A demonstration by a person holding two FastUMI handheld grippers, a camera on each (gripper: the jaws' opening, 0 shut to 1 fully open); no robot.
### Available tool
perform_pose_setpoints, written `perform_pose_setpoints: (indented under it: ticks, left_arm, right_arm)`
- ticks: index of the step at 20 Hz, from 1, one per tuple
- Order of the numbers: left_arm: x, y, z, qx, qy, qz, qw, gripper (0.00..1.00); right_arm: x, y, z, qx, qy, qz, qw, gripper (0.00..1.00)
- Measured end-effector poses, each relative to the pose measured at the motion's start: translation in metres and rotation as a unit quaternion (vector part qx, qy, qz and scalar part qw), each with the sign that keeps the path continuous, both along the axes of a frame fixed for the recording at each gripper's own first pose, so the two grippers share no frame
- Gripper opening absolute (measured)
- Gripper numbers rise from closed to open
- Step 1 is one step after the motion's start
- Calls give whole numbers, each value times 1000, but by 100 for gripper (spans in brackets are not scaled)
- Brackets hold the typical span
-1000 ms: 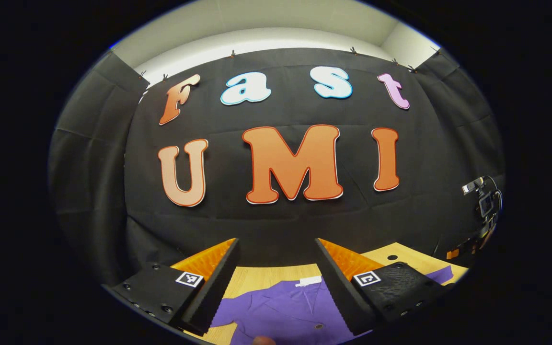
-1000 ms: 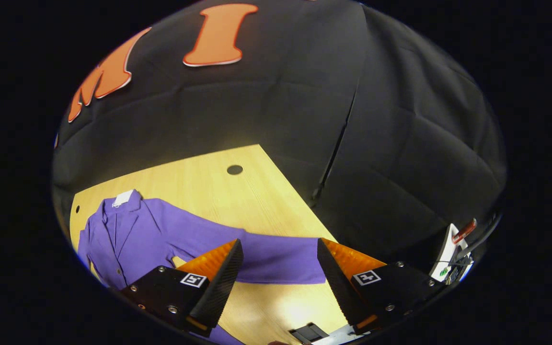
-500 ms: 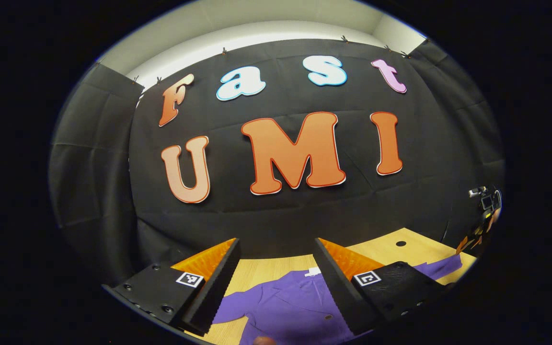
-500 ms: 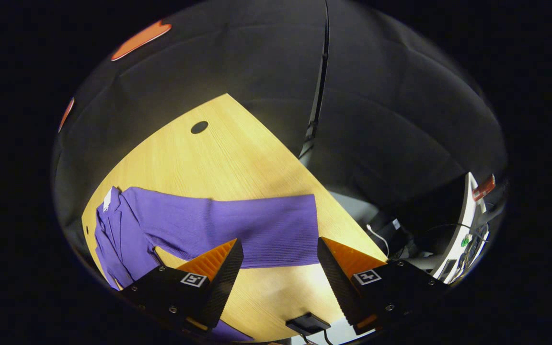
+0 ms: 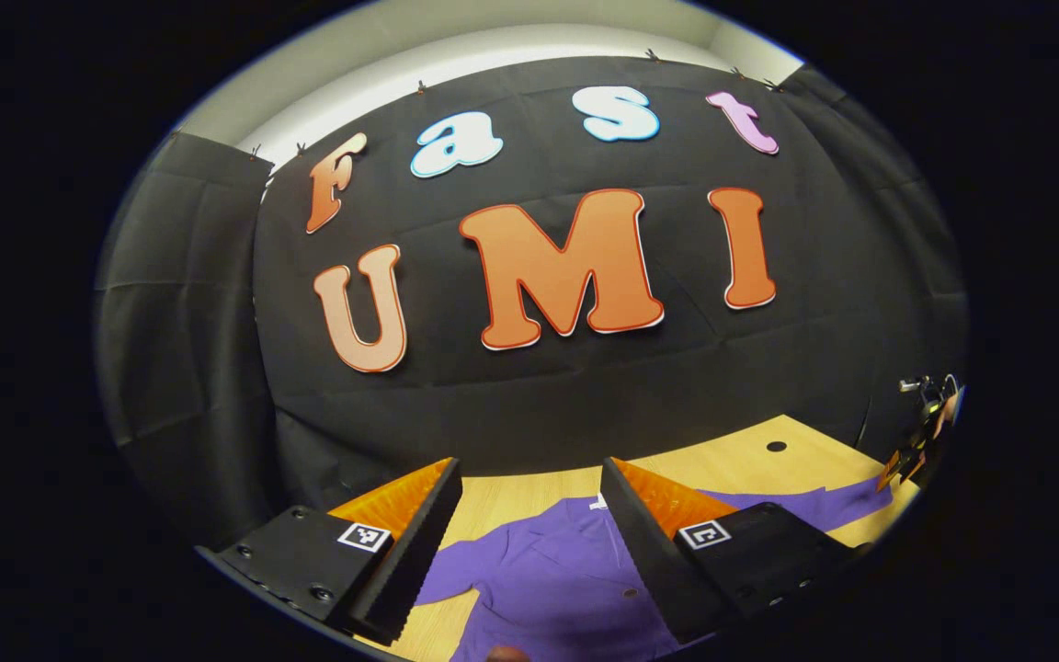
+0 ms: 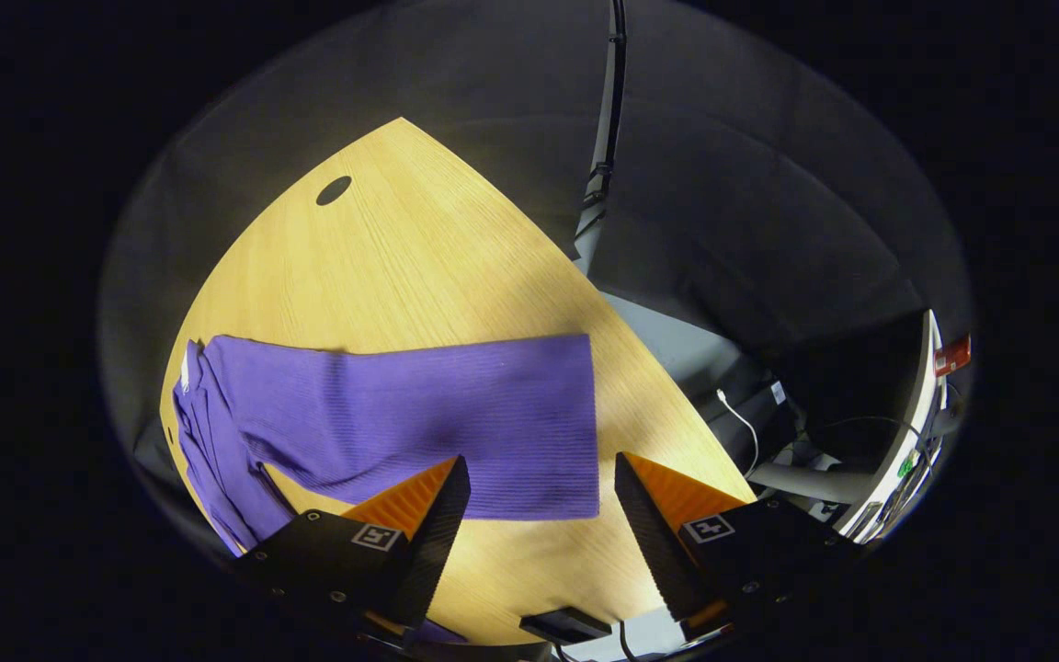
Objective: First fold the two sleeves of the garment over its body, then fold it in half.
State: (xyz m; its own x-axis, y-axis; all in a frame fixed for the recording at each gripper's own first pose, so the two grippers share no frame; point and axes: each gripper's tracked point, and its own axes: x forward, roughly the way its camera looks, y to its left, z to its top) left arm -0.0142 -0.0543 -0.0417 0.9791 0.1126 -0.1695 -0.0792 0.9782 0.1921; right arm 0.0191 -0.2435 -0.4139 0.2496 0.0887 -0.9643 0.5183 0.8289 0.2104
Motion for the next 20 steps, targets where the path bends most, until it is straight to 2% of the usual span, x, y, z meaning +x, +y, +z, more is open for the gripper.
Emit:
perform_pose_setpoints:
  ticks: [2, 3, 4, 7, 9, 10, 14, 15, 16, 18, 19, 20]
  left_arm:
    - [0, -13, -4, 12, 6, -11, 1000, 98]
    - [-2, -20, -5, 16, 10, -15, 1000, 98]
    - [-2, -26, -8, 17, 11, -19, 1000, 100]
    - [-4, -30, -10, 20, 16, -18, 1000, 98]
    - [-3, -31, -12, 20, 20, -13, 1000, 98]
    - [-2, -32, -14, 18, 24, -11, 999, 98]
    - [-3, -38, -12, 16, 22, -9, 1000, 100]
    - [-5, -38, -14, 19, 25, -7, 999, 98]
    - [-6, -38, -14, 20, 27, -7, 999, 100]
    - [-10, -40, -17, 18, 27, -9, 999, 98]
    - [-10, -40, -19, 15, 30, -9, 999, 98]
    - [-11, -39, -20, 13, 33, -10, 999, 98]
  right_arm:
    - [3, 1, -6, 7, 1, -7, 1000, 94]
    - [3, 1, -9, 8, 5, -3, 1000, 100]
    - [4, 0, -13, 5, 8, 0, 1000, 93]
    - [2, -1, -23, -18, 21, 14, 1000, 89]
    - [1, -2, -23, -23, 22, 22, 999, 80]
    - [2, -1, -23, -29, 19, 25, 999, 80]
    - [8, -4, -25, -41, -9, 54, 998, 56]
    - [6, -2, -23, -39, -11, 50, 998, 32]
    - [9, -4, -24, -36, -18, 44, 998, 36]
    - [15, 0, -24, -7, -22, 10, 1000, 8]
    - [15, 4, -21, 14, -25, 0, 1000, 4]
    - [14, 5, -14, 25, -30, -6, 999, 4]
